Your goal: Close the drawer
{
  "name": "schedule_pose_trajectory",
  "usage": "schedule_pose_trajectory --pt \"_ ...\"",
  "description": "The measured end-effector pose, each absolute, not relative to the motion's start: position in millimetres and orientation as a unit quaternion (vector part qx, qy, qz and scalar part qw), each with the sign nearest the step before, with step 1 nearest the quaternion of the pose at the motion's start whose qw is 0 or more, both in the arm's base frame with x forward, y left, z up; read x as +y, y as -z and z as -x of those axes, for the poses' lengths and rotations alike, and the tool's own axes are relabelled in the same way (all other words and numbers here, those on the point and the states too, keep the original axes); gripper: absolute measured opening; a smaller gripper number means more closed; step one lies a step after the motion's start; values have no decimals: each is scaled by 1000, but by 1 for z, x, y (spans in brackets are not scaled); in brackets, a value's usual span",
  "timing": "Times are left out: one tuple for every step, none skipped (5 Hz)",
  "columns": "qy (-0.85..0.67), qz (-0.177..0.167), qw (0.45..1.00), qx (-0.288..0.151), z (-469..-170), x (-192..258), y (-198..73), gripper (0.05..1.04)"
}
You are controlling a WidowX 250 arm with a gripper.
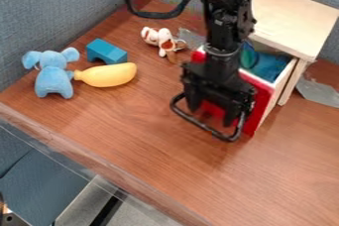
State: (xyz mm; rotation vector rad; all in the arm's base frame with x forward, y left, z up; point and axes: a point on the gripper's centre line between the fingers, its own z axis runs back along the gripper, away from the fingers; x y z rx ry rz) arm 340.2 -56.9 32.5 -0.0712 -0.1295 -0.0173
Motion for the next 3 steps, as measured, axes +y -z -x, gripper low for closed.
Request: schedule_pose_trajectory --pt "2 36 997 -74 -354 -62 -33 998" --pt "1 31 997 -78 -359 -62 -32 998" --pt "3 22 996 -86 -362 -62 -33 998"
